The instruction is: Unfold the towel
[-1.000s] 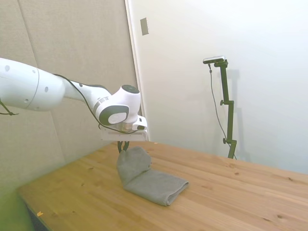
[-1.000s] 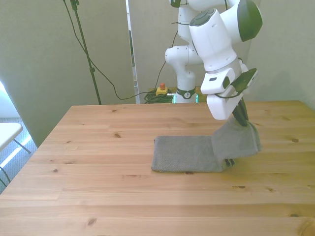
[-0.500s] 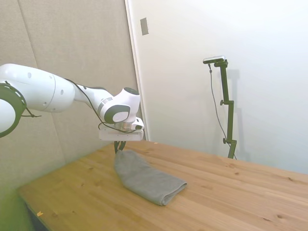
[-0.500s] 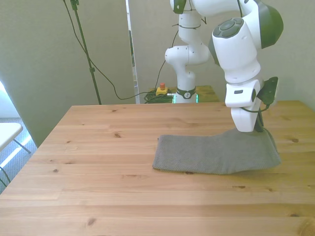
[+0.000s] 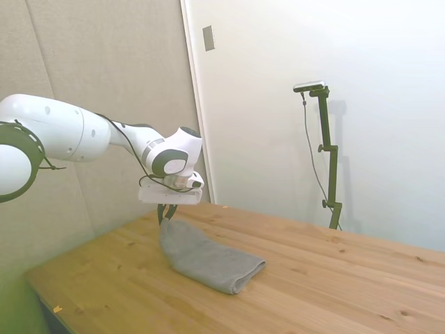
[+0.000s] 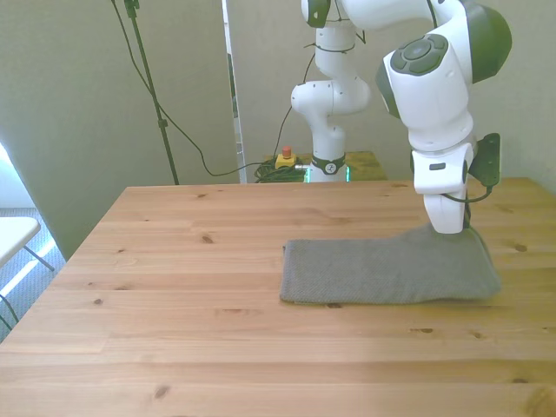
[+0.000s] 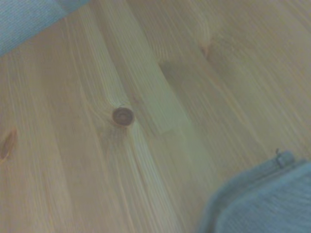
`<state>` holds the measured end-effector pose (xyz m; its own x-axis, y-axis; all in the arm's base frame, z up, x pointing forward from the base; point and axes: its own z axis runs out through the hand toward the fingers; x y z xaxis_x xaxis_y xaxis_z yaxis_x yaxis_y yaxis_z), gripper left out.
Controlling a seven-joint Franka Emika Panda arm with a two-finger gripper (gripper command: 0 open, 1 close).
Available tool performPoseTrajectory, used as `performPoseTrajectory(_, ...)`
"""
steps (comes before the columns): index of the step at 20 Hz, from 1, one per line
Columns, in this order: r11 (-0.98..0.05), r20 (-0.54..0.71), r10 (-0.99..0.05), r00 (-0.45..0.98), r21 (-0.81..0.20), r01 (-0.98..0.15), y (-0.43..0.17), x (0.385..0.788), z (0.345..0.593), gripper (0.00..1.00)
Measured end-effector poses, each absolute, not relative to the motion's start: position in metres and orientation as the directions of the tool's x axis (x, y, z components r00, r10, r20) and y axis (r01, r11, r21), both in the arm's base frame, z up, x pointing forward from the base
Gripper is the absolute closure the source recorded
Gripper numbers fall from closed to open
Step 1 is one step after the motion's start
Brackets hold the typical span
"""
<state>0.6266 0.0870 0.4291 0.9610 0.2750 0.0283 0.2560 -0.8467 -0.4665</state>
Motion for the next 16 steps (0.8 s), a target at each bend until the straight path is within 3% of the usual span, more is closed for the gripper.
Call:
performPoseTrajectory(5,-0.856,0.023,0.248,0.968,-0.462,0.231,0.083,0.627,0.440,0.00)
performPoseTrajectory(9,-0.922,0.030,0.071,0.997,-0.378,0.077,0.069,0.633,0.457,0.00)
performPoseTrajectory(12,-0.943,0.054,-0.062,0.997,-0.331,-0.041,0.044,0.634,0.444,0.00)
performPoseTrajectory(16,-0.933,0.073,-0.243,0.967,-0.289,-0.213,0.010,0.601,0.450,0.00)
